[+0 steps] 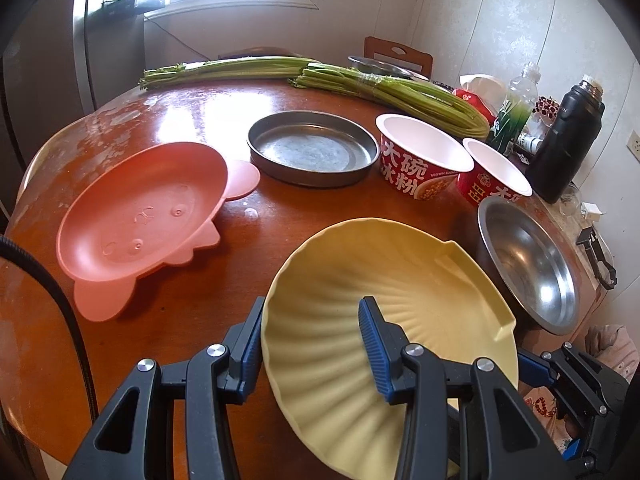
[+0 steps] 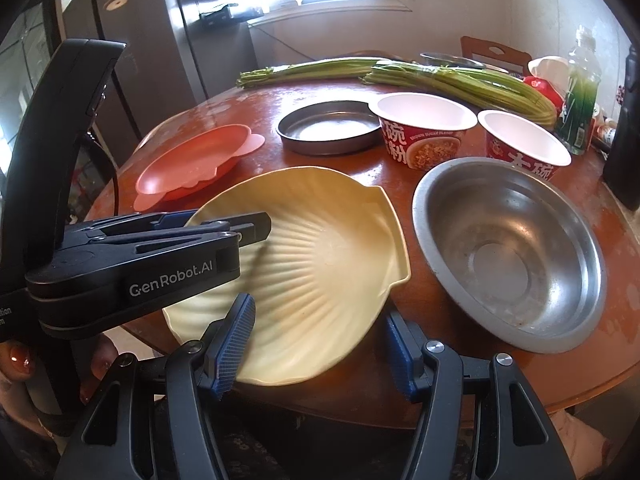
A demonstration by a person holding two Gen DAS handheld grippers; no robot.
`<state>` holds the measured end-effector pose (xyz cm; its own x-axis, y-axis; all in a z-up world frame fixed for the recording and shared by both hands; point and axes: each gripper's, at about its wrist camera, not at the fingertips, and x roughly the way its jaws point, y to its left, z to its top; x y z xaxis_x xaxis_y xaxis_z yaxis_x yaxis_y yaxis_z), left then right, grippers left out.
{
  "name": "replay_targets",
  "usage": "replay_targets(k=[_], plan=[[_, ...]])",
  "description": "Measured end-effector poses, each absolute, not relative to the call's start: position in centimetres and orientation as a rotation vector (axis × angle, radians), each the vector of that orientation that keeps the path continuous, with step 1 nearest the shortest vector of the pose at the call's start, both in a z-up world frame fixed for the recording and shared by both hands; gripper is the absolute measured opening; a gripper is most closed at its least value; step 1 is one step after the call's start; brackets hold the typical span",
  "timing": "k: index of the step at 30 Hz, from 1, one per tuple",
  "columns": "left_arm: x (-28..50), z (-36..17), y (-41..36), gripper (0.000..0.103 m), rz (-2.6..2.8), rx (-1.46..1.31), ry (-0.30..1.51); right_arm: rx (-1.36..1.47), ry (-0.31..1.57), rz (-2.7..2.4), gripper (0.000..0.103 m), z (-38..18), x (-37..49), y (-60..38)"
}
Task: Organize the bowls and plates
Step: 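Grasp the rim of the yellow shell-shaped plate with the left gripper, then lift the yellow plate with the left gripper and carry it over the pink plate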
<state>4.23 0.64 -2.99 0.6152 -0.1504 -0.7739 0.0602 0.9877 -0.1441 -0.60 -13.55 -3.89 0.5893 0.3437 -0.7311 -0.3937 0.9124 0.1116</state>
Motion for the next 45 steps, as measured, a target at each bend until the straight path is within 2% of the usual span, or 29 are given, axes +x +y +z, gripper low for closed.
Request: replay_targets(k=[22, 45], plan=[[2.8, 0.9, 6.9, 0.045, -0.030, -0.124, 0.810, -0.096, 0.733, 0.510, 0.064, -0.6, 0.0, -7.3], [7.8, 1.2, 14.8, 0.045, 0.010, -0.176, 0.854, -0.097, 0.731, 0.520, 0.064, 0.4, 5.5, 0.0]])
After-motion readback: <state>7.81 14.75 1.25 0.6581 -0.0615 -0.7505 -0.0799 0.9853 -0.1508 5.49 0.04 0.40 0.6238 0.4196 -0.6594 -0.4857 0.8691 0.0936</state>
